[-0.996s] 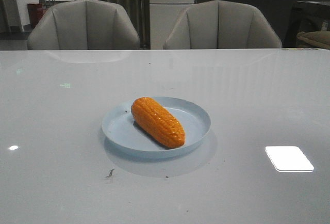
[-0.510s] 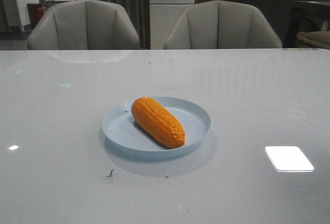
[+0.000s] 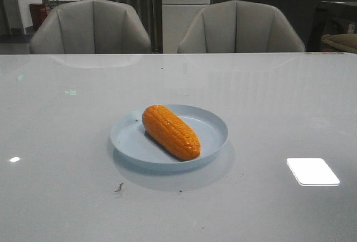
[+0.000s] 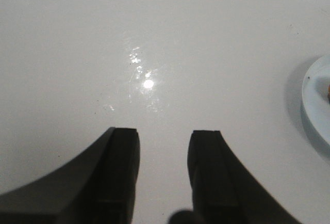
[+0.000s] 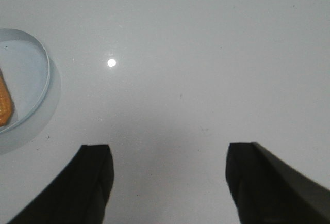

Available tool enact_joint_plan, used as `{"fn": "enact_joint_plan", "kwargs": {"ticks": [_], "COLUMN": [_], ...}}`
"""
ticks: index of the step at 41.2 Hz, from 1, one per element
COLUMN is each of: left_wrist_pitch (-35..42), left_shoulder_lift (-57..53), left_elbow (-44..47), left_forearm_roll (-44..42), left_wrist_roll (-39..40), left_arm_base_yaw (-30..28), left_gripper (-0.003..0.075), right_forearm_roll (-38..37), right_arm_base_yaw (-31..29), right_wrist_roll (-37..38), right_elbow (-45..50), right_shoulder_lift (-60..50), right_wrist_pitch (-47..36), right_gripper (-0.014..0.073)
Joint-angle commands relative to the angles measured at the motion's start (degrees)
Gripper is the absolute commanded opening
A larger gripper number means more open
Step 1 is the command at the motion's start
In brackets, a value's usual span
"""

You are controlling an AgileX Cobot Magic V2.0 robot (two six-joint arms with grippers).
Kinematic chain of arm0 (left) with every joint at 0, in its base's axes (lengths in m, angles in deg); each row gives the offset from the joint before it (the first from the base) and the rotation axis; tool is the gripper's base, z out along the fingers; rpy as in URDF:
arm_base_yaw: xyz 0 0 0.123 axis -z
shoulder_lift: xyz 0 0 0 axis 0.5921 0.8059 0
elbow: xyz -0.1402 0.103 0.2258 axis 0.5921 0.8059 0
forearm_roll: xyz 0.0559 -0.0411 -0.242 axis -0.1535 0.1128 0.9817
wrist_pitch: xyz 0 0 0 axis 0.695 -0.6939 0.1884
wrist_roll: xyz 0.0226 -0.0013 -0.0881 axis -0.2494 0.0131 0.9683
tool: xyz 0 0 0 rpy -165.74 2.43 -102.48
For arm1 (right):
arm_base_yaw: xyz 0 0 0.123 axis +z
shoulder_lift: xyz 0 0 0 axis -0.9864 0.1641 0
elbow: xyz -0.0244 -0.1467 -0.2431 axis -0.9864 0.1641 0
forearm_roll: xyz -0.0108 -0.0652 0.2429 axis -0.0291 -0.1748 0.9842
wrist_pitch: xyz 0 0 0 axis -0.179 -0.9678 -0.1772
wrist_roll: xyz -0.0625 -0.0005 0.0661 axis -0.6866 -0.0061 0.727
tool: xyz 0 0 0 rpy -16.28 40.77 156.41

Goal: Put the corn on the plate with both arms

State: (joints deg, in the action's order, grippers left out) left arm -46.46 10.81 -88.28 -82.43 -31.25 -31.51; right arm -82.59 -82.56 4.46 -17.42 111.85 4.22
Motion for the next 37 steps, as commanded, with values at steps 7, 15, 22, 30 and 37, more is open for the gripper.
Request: {"fn": "enact_joint_plan", "kwargs": {"ticks": [7,15,22,30,37], "left_wrist_pitch": [12.4,28.9,39.2,42.2,44.7], "left_shoulder_lift": [-9.2,-21.9,-34.8,-48.5,-56.7], "left_elbow": [5.0,16.1,28.1,40.8,49.2], "left_forearm_roll": [3.3,3.2,2.8,1.3,2.6], "left_wrist_roll": [0.8,0.8,0.8,0.8,0.8], "left_arm_base_yaw": [-0.1,-0.1,-0.1,-0.1,-0.1], "left_gripper": [0.0175,0.0099,0.0099,0.0099,0.0099], "right_forearm_roll": [-0.2,-0.2,-0.2,-0.2,-0.2], "right_arm_base_yaw": [-0.4,-0.4,-0.4,-0.4,-0.4], "right_wrist_roll": [0.1,0.1,0.1,0.1,0.1], "right_elbow": [-1.5,-1.5,-1.5,-1.5,-1.5], "right_shoulder_lift": [-0.4,-0.4,-0.4,-0.4,-0.4], "right_wrist_pitch": [-3.3,-3.3,-3.3,-3.3,-3.4], "right_gripper": [0.0566,0.0566,0.0566,0.0566,0.0566]}}
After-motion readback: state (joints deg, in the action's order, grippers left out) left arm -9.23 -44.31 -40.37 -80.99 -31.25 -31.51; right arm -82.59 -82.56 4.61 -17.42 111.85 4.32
